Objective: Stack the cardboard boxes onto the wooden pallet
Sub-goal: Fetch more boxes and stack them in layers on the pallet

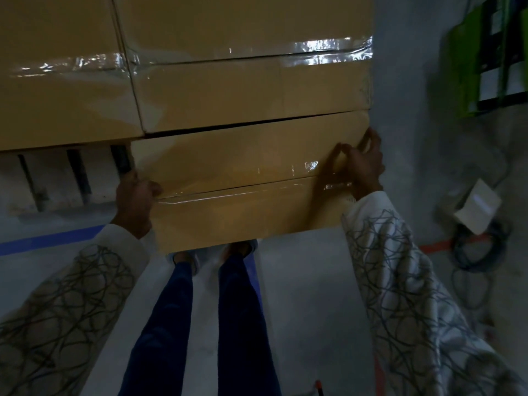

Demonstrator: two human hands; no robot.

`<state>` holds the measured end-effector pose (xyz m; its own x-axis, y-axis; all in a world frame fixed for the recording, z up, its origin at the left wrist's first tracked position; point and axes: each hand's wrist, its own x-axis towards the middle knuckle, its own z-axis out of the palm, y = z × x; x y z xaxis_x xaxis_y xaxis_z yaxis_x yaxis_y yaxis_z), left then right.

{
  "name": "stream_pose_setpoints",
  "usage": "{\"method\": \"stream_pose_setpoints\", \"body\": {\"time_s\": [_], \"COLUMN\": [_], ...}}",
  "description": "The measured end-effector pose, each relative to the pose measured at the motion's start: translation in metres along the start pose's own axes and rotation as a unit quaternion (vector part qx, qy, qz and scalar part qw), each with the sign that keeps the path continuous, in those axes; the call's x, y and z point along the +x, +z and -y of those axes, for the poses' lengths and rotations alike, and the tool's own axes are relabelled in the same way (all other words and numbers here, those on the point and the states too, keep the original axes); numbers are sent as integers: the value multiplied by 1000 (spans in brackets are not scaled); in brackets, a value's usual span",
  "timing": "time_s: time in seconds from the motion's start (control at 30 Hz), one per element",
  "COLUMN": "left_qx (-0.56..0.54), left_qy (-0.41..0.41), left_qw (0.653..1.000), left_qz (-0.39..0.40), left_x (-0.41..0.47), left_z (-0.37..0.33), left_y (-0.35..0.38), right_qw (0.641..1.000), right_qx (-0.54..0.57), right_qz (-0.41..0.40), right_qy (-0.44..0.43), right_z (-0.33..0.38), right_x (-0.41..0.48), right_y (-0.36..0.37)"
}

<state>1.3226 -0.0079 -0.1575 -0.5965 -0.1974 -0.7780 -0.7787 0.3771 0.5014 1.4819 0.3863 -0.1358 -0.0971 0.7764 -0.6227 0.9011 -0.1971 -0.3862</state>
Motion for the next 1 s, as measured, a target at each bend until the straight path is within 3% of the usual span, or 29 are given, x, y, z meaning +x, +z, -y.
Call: {"method": "stream_pose_setpoints", "body": {"time_s": [0.4,0.77,1.0], "left_qx": [13,-5,-3], "left_qy": [8,-13,0], "left_qw": [999,1000,1000], "left_qz": [43,0,12], "left_x": [-2,14,12], "left_z": [2,0,-2], "left_y": [19,23,26], "right_qw": [999,999,998], "right_qx": [20,-10,-42], "right_qz": [33,31,48], "right_qy": [11,-4,-8], "right_z": [-22,-17,-17], "right_x": [40,42,48], "right_y": [-24,-12,-10]}}
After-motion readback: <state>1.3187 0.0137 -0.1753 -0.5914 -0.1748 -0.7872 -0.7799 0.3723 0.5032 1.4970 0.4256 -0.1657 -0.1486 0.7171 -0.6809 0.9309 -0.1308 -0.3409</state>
